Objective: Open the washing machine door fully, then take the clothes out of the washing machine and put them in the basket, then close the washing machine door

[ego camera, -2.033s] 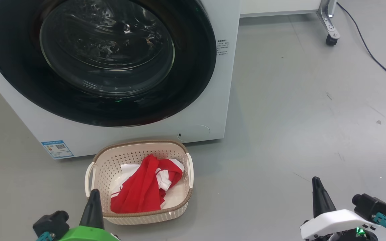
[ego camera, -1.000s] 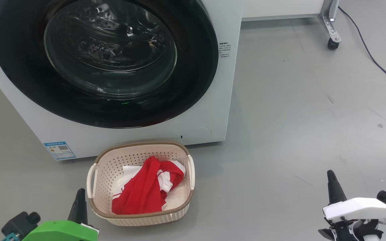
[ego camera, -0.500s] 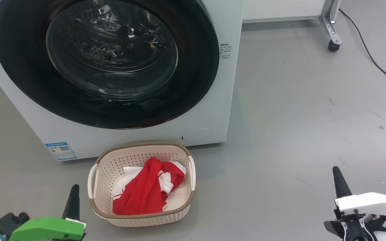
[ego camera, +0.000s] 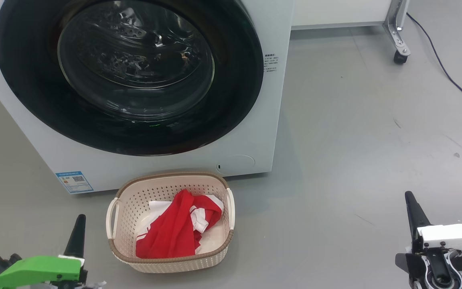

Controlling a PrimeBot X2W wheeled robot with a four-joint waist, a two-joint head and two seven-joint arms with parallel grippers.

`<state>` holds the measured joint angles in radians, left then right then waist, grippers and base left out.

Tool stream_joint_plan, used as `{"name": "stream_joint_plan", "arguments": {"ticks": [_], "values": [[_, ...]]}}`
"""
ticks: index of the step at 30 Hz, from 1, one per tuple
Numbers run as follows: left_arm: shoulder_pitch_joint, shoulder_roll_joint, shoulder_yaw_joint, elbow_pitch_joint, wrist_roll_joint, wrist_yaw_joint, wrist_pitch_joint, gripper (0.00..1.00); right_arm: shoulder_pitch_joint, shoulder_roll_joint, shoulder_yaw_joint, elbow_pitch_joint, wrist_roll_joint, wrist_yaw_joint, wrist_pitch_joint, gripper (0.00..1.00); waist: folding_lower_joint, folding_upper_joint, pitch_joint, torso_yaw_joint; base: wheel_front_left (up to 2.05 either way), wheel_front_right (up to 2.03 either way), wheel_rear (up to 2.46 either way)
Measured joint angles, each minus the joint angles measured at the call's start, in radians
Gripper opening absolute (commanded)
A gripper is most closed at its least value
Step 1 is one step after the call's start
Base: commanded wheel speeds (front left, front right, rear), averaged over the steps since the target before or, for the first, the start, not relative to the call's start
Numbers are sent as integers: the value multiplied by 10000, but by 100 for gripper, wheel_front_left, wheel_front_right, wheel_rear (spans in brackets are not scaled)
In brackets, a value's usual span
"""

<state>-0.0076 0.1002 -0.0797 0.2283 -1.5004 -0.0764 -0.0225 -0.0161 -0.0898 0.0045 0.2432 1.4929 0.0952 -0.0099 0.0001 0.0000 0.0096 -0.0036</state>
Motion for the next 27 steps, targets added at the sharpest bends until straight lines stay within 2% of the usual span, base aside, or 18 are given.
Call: {"name": "stream_joint_plan", "arguments": {"ticks": [15,27], "values": [[-256,96,403,157,-2044,-355,316,0,-269,-73,-401,130,1870,171,408,0,0,0,-58,35,0,0,0],[-333,96,412,222,-2057,-360,391,0,-306,-73,-418,207,1870,180,410,0,0,0,-61,35,0,0,0]]}}
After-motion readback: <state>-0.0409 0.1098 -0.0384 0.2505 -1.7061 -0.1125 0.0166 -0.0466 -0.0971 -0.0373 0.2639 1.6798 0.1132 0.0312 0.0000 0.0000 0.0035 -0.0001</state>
